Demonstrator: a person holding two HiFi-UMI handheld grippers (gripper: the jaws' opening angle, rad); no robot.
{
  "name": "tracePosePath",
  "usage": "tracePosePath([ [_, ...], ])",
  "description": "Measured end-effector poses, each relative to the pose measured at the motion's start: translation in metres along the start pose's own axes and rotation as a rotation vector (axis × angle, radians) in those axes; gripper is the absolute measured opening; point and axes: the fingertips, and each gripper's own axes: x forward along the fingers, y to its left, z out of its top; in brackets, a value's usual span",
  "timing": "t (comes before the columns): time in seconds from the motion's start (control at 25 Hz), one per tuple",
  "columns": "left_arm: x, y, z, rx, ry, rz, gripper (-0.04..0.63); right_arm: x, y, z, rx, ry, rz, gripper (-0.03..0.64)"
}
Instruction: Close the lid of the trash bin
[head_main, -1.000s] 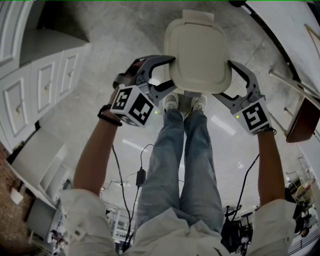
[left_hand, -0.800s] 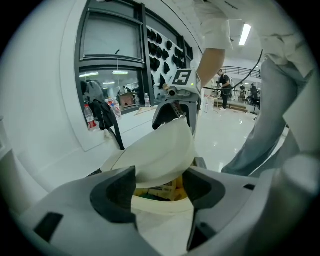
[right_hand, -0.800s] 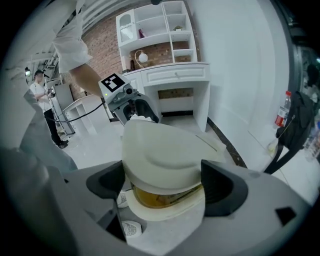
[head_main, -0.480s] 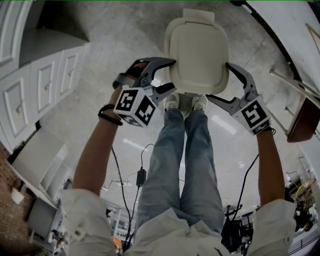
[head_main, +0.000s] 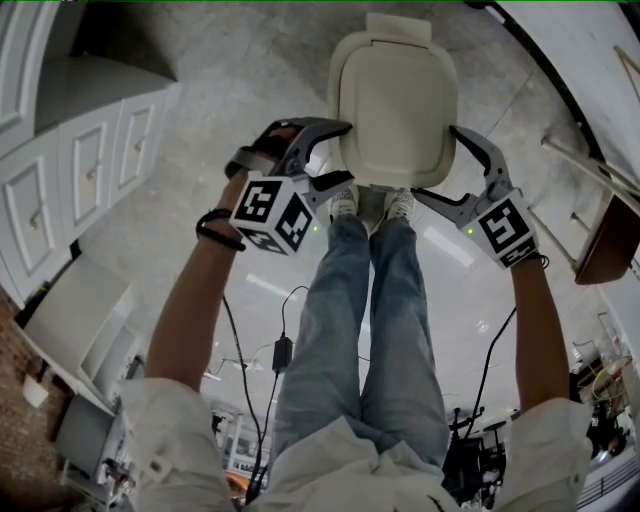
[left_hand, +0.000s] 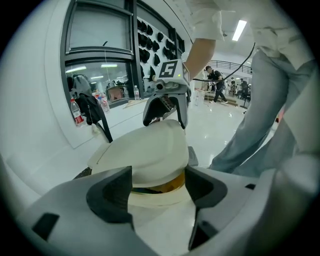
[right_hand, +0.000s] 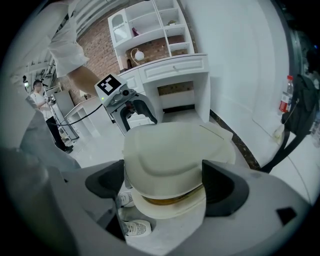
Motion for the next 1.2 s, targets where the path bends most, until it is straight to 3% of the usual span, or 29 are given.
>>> tracePosePath([
  [0.48,0.005,-0.007,-0.006,-0.021,0.003,-0.041,0.336,0.005,0.0,-0.008,0.012,0.01,-0.001,0.482],
  [0.88,0.013,-0.01,-0.011,-0.125,-0.017,-0.065,0.321,0.016,-0.005,-0.014,0.09,0.004,-0.017,0.479],
  [1.2,0.017,-0.009,-0.012,-0.2,-0.028,-0.072,0.292,0.017,-0.014,-0.018,0.095,0.011,-0.055,0.392],
])
